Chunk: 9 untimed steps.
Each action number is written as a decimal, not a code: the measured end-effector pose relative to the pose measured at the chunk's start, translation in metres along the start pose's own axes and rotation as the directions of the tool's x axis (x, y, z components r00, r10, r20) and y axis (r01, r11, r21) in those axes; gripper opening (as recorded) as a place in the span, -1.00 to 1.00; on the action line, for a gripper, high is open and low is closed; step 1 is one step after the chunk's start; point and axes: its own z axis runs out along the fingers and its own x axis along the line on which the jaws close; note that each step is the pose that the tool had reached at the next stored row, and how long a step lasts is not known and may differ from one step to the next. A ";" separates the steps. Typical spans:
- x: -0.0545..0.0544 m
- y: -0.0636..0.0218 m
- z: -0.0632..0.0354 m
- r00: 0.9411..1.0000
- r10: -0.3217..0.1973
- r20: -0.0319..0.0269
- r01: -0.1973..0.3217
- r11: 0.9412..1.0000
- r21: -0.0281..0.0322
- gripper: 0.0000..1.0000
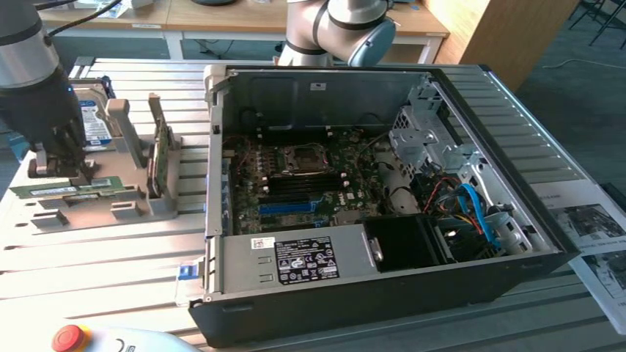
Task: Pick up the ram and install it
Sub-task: 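Pick up the ram and move it above insertion slot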
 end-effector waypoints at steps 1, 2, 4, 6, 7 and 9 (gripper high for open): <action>0.000 0.0001 -0.0026 1.000 0.000 -0.001 0.000 1.000 0.000 -0.76; 0.000 0.0001 -0.0053 1.000 0.000 -0.001 0.000 1.000 0.000 -0.76; 0.000 0.0002 -0.0097 1.000 0.000 -0.002 0.000 1.000 0.000 -0.76; 0.000 0.0003 -0.0150 1.000 0.000 -0.004 0.000 1.000 0.000 -0.76; 0.000 0.0004 -0.0178 1.000 0.000 -0.005 0.000 1.000 0.000 -0.76; 0.000 0.0006 -0.0236 1.000 0.000 -0.006 0.000 1.000 0.000 -0.76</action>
